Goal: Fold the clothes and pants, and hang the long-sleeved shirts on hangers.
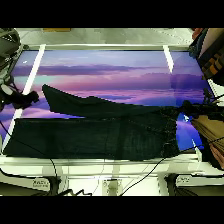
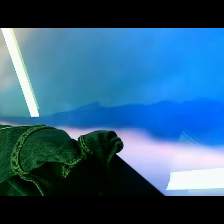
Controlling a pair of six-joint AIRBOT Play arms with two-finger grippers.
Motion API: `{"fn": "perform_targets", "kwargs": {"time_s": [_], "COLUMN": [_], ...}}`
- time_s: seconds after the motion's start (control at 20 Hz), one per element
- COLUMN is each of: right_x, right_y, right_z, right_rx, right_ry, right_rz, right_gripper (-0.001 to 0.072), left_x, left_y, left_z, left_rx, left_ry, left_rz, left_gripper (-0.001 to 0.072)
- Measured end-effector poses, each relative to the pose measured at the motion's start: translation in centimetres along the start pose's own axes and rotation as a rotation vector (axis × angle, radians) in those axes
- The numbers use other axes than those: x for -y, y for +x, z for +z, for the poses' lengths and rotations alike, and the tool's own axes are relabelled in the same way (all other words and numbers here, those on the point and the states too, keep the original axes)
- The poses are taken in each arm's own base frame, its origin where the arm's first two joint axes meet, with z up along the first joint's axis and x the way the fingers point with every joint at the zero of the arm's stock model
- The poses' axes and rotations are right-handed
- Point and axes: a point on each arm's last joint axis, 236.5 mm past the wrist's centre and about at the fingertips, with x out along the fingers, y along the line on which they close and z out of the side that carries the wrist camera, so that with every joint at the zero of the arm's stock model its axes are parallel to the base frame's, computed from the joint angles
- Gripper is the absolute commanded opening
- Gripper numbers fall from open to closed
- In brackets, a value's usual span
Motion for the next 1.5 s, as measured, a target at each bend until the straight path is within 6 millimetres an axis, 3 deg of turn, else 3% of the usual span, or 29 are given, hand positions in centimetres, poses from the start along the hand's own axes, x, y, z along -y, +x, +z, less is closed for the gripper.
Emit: {"fn": "perform_targets", "kwargs": {"time_s": [0.1,0.25,0.5,0.55,0.6,0.65,0.8,0.9,1.05,1.2,1.5], "right_x": [0.1,0.1,0.1,0.1,0.1,0.1,0.1,0.1,0.1,0.0,-0.4], "right_y": [0.0,0.0,0.0,0.0,0.0,0.0,0.0,0.0,0.0,0.0,0.0], "right_z": [0.1,0.2,0.2,0.2,0.2,0.2,0.2,0.2,0.2,0.0,-0.7], "right_rx": [0.005,0.008,0.009,0.008,0.008,0.008,0.008,0.008,0.007,0.001,-0.028], "right_ry": [0.000,0.000,0.000,0.001,0.001,0.001,0.001,0.001,0.001,0.001,0.002], "right_rz": [-0.003,-0.004,-0.005,-0.004,-0.004,-0.004,-0.004,-0.004,-0.004,0.000,0.016], "right_gripper": [0.0032,0.0032,0.0032,0.0032,0.0032,0.0032,0.0032,0.0032,0.0032,0.0032,0.0032], "left_x": [-0.1,2.6,7.7,8.5,9.1,9.5,10.7,10.9,10.7,10.3,9.3], "left_y": [1.0,2.6,4.6,5.0,5.3,5.7,5.9,4.9,1.4,-4.4,-20.3], "left_z": [-2.6,-5.1,-6.2,-6.0,-5.8,-5.6,-4.6,-3.5,-1.5,0.3,2.4], "left_rx": [-0.089,-0.172,-0.191,-0.178,-0.160,-0.142,-0.088,-0.050,0.021,0.120,0.419], "left_ry": [-0.015,-0.004,-0.008,-0.007,0.004,0.013,0.026,0.034,0.087,0.211,0.409], "left_rz": [-0.022,-0.151,-0.316,-0.330,-0.332,-0.330,-0.336,-0.340,-0.334,-0.289,-0.155], "left_gripper": [0.0482,0.0493,0.0475,0.0375,0.0140,0.0034,0.0029,0.0027,0.0027,0.0027,0.0024]}}
